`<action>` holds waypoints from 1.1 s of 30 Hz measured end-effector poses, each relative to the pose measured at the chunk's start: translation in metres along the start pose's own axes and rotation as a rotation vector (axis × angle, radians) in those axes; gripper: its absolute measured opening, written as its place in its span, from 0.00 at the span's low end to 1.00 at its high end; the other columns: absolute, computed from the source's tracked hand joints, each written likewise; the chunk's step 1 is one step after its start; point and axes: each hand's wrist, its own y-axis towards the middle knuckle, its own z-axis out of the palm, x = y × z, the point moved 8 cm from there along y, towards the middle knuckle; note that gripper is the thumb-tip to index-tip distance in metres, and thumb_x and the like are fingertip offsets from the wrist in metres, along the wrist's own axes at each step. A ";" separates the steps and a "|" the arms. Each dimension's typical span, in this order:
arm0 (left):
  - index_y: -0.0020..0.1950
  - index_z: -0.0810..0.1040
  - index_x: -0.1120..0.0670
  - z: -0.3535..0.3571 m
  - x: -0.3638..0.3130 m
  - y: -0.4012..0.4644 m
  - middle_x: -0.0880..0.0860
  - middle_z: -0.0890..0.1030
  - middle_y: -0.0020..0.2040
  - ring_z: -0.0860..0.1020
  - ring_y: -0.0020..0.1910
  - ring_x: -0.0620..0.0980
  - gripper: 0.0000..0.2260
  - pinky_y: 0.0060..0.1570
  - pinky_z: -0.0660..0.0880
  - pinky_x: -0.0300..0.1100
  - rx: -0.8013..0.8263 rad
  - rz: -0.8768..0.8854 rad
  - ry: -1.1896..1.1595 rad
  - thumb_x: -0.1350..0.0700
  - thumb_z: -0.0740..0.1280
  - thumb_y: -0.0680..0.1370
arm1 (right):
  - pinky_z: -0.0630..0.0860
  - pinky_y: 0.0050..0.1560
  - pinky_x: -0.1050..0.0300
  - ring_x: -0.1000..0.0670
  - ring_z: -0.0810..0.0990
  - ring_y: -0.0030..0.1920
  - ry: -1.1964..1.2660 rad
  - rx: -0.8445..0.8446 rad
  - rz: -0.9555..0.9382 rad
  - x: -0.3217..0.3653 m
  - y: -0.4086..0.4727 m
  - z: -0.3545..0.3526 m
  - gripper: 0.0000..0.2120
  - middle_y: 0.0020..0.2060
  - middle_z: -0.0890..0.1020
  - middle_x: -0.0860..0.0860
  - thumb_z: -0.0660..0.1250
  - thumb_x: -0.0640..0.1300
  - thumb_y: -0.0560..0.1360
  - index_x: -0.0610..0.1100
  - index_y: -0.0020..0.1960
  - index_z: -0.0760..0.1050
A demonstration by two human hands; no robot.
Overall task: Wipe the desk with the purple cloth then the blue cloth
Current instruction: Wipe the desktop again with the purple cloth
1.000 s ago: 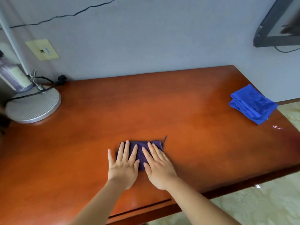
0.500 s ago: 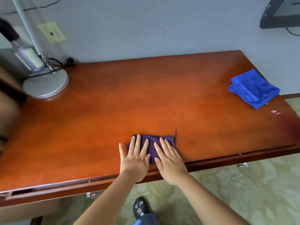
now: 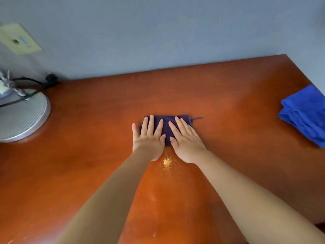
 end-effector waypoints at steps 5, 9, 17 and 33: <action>0.77 0.35 0.46 -0.022 0.014 0.062 0.52 0.34 0.78 0.34 0.76 0.52 0.24 0.72 0.35 0.62 -0.020 -0.017 -0.017 0.44 0.38 0.82 | 0.36 0.74 0.55 0.53 0.36 0.76 0.007 -0.003 -0.003 -0.010 0.064 -0.021 0.26 0.77 0.37 0.52 0.43 0.53 0.83 0.51 0.79 0.38; 0.77 0.35 0.47 -0.019 0.012 0.058 0.52 0.35 0.78 0.35 0.77 0.52 0.24 0.71 0.35 0.62 -0.026 -0.018 0.007 0.44 0.38 0.82 | 0.36 0.74 0.55 0.52 0.36 0.76 0.024 0.010 0.012 -0.010 0.056 -0.016 0.26 0.77 0.37 0.51 0.42 0.53 0.84 0.51 0.79 0.38; 0.77 0.33 0.47 0.032 -0.034 -0.078 0.53 0.31 0.77 0.32 0.76 0.52 0.25 0.71 0.37 0.65 0.066 -0.044 -0.028 0.44 0.38 0.82 | 0.33 0.73 0.56 0.52 0.34 0.76 0.003 0.071 -0.062 -0.004 -0.082 0.023 0.27 0.77 0.34 0.51 0.40 0.55 0.83 0.51 0.78 0.35; 0.75 0.31 0.45 0.091 -0.116 -0.227 0.51 0.29 0.76 0.29 0.74 0.51 0.25 0.70 0.34 0.64 0.158 -0.141 -0.109 0.44 0.39 0.82 | 0.32 0.71 0.57 0.55 0.32 0.75 0.014 0.122 -0.157 -0.023 -0.241 0.066 0.45 0.76 0.32 0.53 0.14 0.67 0.62 0.52 0.76 0.31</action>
